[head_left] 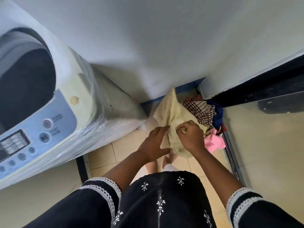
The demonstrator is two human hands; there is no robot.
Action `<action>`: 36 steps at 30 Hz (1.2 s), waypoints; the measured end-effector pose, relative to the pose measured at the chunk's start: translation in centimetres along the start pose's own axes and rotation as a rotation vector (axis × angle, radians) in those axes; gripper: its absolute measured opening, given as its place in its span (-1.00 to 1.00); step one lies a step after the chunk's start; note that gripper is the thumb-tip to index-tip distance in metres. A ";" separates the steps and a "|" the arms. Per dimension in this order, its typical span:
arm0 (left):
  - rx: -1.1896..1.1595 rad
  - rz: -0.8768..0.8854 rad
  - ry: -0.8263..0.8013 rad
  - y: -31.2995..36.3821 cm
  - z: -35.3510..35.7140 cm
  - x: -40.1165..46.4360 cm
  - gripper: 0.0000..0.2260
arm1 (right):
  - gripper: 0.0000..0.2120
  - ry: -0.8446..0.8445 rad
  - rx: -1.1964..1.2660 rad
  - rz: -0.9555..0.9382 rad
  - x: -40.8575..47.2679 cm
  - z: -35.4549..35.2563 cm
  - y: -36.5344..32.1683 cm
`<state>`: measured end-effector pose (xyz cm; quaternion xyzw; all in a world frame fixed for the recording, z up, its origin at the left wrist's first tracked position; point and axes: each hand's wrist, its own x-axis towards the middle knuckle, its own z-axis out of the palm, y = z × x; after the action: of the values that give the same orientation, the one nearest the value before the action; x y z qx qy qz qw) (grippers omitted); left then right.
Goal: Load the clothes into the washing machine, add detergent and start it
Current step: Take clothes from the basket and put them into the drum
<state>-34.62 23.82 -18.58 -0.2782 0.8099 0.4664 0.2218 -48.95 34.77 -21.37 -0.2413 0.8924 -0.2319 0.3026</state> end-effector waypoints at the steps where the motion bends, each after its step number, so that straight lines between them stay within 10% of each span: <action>1: -0.022 0.006 0.015 1.1 -0.7 -0.9 -0.16 | -0.97 0.015 0.025 0.016 -1.1 -1.2 -1.0; 14: -0.093 0.160 0.267 9.0 -3.8 -10.5 0.09 | -0.72 -0.092 0.853 -0.032 -13.4 -15.4 -13.2; 19: -0.255 0.216 0.441 10.2 -3.5 -14.3 -0.42 | -0.73 -0.270 1.433 0.047 -15.4 -16.8 -13.4; 24: -0.073 0.156 0.701 10.4 -4.6 -16.7 -0.73 | -0.72 -0.027 0.775 0.052 -16.3 -16.2 -11.4; 31: 0.152 0.351 0.622 10.4 -6.8 -17.5 -0.79 | 0.07 -0.039 -0.310 -0.605 -16.6 -17.8 -13.2; 36: -0.005 0.516 0.755 11.7 -7.5 -17.7 -0.60 | -0.21 -0.129 -0.338 -0.599 -15.0 -16.1 -13.3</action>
<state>-29.83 26.34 3.30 -0.2187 0.8756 0.3744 -0.2130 -45.06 37.36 3.95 -0.5534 0.7868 -0.1437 0.2325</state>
